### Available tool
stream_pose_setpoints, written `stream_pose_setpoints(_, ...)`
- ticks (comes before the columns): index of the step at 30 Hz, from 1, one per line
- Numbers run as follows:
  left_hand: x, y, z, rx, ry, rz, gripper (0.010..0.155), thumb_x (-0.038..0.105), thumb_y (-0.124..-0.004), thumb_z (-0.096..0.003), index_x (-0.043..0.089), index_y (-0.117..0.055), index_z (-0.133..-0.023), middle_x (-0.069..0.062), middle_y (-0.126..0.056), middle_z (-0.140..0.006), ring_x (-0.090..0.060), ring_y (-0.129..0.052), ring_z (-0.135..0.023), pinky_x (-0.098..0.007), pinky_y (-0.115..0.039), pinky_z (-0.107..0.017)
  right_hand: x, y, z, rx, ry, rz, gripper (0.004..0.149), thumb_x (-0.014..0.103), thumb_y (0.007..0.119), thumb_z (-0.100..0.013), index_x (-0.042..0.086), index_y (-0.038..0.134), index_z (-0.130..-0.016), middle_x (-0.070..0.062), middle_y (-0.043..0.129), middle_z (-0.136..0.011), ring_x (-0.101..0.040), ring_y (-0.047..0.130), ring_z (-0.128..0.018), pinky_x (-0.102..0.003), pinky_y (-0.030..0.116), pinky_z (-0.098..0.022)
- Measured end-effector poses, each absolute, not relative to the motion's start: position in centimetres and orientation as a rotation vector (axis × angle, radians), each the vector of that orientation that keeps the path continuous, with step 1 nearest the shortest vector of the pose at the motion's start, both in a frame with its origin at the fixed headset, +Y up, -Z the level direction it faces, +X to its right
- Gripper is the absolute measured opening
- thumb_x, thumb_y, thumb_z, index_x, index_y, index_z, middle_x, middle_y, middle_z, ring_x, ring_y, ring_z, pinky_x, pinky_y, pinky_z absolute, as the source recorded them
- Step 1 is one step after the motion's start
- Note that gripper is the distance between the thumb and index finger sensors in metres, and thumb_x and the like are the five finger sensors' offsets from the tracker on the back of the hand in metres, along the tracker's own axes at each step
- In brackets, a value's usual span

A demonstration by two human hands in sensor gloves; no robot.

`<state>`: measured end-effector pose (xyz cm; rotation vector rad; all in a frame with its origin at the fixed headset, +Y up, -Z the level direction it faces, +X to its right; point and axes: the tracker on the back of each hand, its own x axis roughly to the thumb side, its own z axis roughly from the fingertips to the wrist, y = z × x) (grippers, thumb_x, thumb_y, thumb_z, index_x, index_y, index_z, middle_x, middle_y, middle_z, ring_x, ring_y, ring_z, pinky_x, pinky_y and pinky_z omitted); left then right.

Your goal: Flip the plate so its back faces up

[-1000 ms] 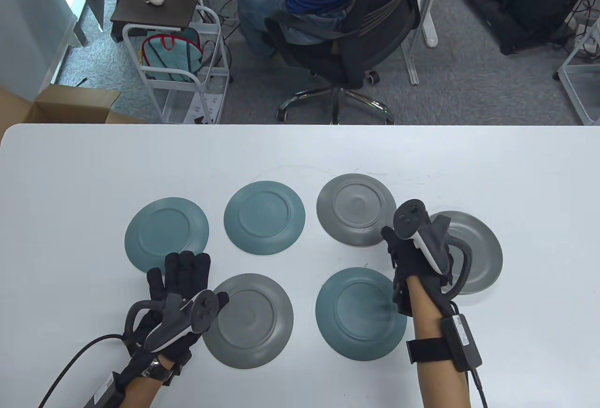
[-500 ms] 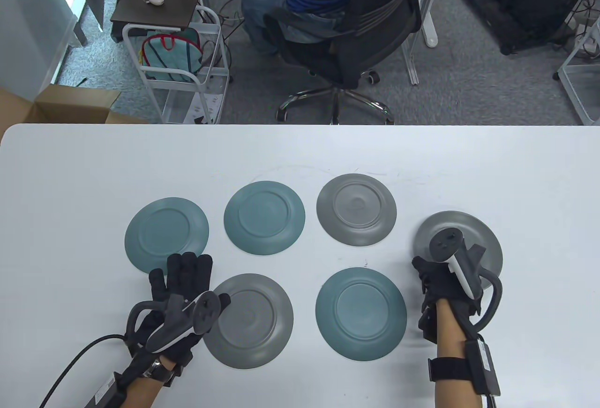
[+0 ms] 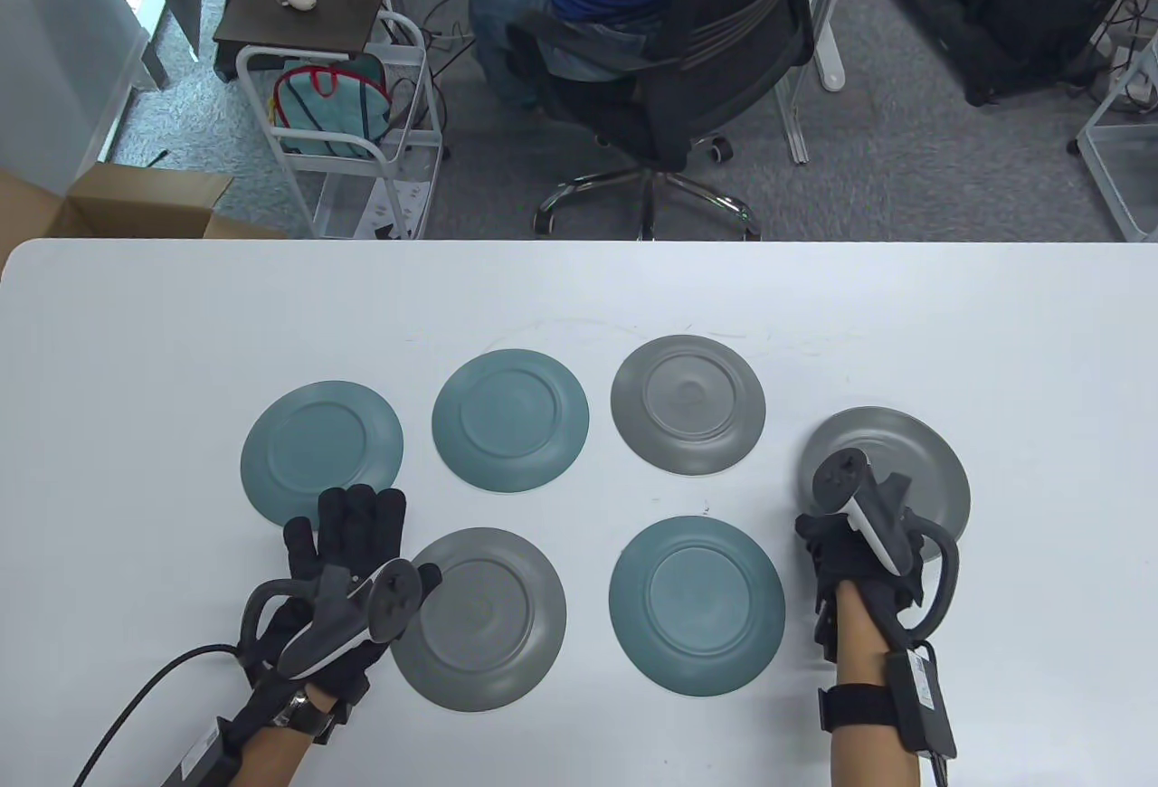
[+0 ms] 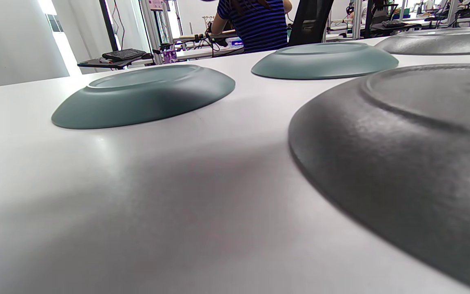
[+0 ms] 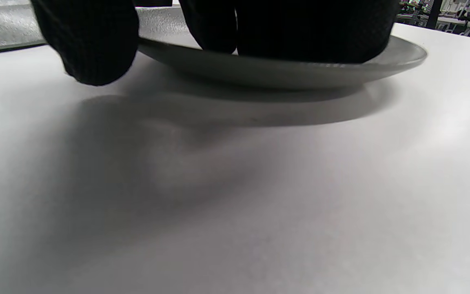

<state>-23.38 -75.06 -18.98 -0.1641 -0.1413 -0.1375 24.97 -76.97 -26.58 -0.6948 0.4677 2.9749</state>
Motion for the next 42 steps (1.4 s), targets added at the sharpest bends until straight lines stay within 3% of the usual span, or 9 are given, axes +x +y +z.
stream_pose_setpoints(20, -23.4, -75.0, -19.1, -0.163, -0.138, -0.142, 0.086, 0.070, -0.042, -0.0555, 0.017, -0.021, -0.120, -0.019, -0.029, -0.122, -0.048, -0.037, -0.117, -0.069, -0.036, -0.078, 22.6, -77.1, -26.9, -0.624, 0.473, 3.204, 0.062, 0.030, 0.074, -0.052, 0.002, 0.056, -0.104, -0.028, 0.063, -0.099, -0.047, 0.074, -0.081, -0.055, 0.068, -0.063)
stream_pose_setpoints(28, -23.5, -75.3, -19.2, -0.175, -0.132, -0.148, 0.086, 0.070, -0.042, -0.0556, 0.017, -0.021, -0.120, -0.019, -0.029, -0.122, -0.048, -0.037, -0.117, -0.069, -0.037, -0.078, 23.0, -75.4, -26.8, -0.628, 0.412, 3.170, 0.058, 0.026, 0.068, -0.053, 0.001, 0.055, -0.104, -0.028, 0.063, -0.100, -0.046, 0.074, -0.081, -0.055, 0.068, -0.062)
stream_pose_setpoints(42, -23.5, -75.3, -19.1, -0.177, -0.132, -0.146, 0.086, 0.070, -0.042, -0.0557, 0.017, -0.021, -0.120, -0.019, -0.029, -0.122, -0.048, -0.037, -0.117, -0.069, -0.036, -0.078, 25.2, -70.2, -25.1, -0.578, 0.055, 2.903, 0.051, 0.025, 0.072, -0.051, 0.004, 0.067, -0.097, -0.023, 0.078, -0.090, -0.040, 0.087, -0.071, -0.050, 0.077, -0.054)
